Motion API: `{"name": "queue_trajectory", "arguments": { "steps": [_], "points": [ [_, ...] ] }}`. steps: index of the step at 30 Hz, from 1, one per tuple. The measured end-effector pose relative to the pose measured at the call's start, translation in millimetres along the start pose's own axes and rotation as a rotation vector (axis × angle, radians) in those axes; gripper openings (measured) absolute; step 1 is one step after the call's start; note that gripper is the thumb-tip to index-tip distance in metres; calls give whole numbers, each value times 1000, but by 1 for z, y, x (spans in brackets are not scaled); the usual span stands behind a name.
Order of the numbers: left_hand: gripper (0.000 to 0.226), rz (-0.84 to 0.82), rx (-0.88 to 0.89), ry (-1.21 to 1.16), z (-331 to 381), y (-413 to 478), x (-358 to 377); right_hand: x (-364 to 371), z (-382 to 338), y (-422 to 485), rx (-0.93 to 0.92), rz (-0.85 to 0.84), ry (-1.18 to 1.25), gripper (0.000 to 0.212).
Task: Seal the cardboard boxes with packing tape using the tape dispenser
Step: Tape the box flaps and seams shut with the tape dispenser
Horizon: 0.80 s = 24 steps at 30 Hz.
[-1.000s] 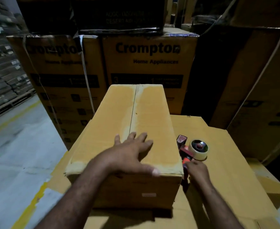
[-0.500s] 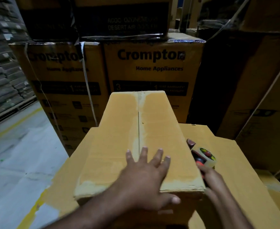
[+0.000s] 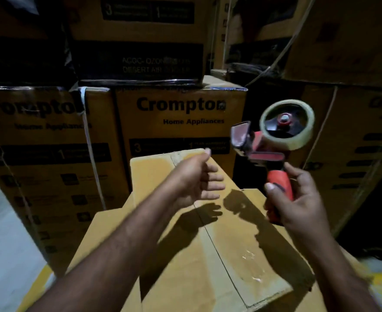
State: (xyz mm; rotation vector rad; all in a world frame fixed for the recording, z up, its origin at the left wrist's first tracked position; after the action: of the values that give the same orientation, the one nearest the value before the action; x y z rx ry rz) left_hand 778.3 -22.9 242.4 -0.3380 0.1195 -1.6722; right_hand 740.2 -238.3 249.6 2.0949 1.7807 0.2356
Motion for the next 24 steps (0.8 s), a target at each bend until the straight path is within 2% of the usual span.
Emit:
{"name": "queue_trajectory", "arguments": {
  "steps": [3, 7, 10, 12, 16, 20, 24],
  "points": [
    [79, -68, 13, -261, 14, 12, -15, 29, -5, -6, -80, -38, -191, 56],
    [86, -91, -21, -327, 17, 19, -31, 54, -14, -13, -210, -45, -455, 67],
    [89, -124, -141, -417, 4, 21, -40, 64, -20, -15, -278, -29, -490, 68],
    [84, -105, -172, -513, -1, 22, -41, 69, -21, -13, -304, -21, -506, 67],
    [57, -24, -129, -694, 4, 29, -46, 82, -20, -8, -382, -43, -525, 67],
    [20, 26, -99, -583, 18, 44, -64, 92, -14, 5, -388, -49, -507, 66],
    [15, 122, -80, -250, 34, 61, -96, 107, -13, 25, -399, -92, -526, 67]
  ]
}}
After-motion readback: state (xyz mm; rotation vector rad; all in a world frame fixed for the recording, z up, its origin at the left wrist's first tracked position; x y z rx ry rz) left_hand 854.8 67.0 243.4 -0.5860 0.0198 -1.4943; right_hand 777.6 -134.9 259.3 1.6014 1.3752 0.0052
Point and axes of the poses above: each hand's wrist, its own y-axis towards the middle knuckle, its own x-axis out of the palm, z = x × y, the point moved 8 cm from there along y, towards the middle knuckle, and after that the axes turned 1 degree about -x, right-handed, at the moved point
